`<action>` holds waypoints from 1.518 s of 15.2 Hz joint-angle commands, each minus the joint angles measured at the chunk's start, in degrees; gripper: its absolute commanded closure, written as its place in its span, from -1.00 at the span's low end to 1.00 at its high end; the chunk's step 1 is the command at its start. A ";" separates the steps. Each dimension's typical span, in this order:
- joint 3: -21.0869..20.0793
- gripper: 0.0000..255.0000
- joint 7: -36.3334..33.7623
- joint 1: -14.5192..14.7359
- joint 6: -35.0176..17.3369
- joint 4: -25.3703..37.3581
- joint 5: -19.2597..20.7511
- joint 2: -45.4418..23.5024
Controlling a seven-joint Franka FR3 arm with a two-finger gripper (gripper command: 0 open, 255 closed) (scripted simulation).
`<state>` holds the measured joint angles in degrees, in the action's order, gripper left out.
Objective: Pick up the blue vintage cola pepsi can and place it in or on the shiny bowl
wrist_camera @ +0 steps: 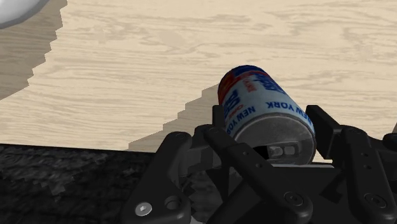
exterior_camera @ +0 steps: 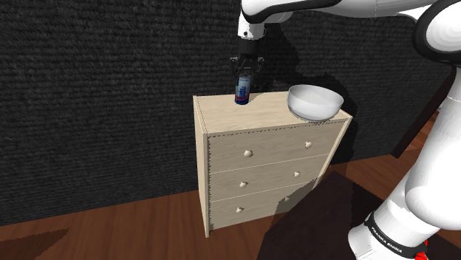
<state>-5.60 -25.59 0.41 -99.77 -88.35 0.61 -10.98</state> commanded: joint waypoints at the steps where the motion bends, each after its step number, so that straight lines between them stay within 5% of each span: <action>1: -0.01 1.00 -0.03 0.02 0.07 0.11 0.00 -0.14; 23: -0.17 1.00 -0.38 0.70 20.02 26.07 0.64 -6.17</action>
<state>-5.77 -25.94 1.04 -80.90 -64.03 1.18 -16.56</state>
